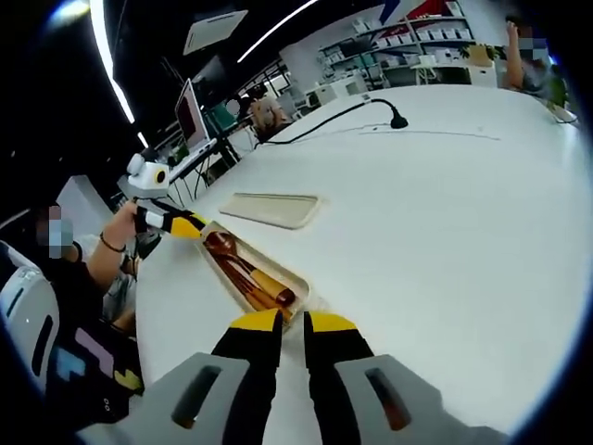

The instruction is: Arrange the utensils inside the cutlery case until each visible utensil rests in its matching compartment.

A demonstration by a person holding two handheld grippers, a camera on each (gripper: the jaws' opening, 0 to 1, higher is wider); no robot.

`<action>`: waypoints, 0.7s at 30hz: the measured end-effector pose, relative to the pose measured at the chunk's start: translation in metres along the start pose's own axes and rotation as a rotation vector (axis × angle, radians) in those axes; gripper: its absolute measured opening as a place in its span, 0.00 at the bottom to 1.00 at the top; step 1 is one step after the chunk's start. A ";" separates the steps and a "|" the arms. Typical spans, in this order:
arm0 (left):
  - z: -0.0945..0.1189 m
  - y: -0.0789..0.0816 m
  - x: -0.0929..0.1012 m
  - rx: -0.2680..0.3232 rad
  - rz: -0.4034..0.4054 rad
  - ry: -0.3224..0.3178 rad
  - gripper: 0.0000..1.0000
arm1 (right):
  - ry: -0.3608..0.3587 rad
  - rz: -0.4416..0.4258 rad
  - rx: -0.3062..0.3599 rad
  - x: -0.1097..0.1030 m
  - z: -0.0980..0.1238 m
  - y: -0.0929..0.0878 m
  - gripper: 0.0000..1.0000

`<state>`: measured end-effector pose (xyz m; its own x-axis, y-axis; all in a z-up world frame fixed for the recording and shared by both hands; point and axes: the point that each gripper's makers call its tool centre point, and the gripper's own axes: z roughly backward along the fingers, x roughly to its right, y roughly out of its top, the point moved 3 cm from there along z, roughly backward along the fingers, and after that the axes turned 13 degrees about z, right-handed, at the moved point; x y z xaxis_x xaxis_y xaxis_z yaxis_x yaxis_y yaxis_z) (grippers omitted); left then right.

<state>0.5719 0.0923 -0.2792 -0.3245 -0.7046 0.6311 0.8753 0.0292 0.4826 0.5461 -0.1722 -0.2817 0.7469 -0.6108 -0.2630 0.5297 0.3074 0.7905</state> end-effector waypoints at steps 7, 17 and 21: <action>0.015 0.012 -0.004 0.067 -0.002 0.017 0.28 | -0.008 0.045 0.029 0.000 0.004 0.019 0.10; 0.041 0.050 -0.051 0.211 0.026 0.134 0.31 | 0.008 0.125 0.022 0.011 -0.035 0.055 0.10; 0.042 0.058 -0.071 0.217 0.040 0.183 0.30 | 0.011 0.141 -0.004 0.021 -0.054 0.066 0.10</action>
<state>0.6306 0.1732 -0.2705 -0.2038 -0.8157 0.5414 0.7823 0.1968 0.5910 0.6185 -0.1255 -0.2650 0.8180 -0.5537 -0.1556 0.4212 0.3925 0.8176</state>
